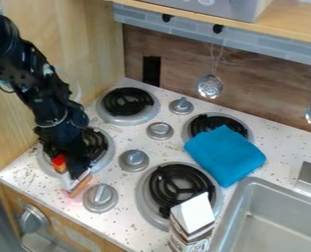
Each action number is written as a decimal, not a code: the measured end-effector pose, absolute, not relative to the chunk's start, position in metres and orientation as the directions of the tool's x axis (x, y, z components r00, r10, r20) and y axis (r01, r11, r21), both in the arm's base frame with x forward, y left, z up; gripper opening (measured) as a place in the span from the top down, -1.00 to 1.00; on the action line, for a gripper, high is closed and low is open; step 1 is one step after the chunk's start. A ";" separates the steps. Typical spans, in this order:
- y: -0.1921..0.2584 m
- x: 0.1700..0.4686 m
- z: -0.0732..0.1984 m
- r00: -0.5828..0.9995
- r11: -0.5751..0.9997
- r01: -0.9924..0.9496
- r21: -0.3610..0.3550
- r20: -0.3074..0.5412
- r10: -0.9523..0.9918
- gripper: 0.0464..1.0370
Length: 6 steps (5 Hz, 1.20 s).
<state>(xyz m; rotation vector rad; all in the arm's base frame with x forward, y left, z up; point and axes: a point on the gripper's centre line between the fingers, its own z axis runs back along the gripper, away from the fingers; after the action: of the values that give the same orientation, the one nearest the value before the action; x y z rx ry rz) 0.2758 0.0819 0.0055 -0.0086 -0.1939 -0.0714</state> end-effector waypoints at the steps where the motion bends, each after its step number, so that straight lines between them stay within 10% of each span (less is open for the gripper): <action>1: 0.087 0.273 0.000 0.985 0.999 0.045 0.026 0.165 -0.049 0.25; 4: 0.090 0.279 -0.010 0.989 0.999 0.029 0.019 0.144 -0.031 0.17; 6: 0.089 0.277 -0.008 0.992 1.000 0.015 0.007 0.125 -0.016 -0.93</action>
<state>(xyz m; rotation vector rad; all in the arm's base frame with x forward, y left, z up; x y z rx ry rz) 0.2773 0.0885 -0.0077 0.0062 -0.1255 -0.0158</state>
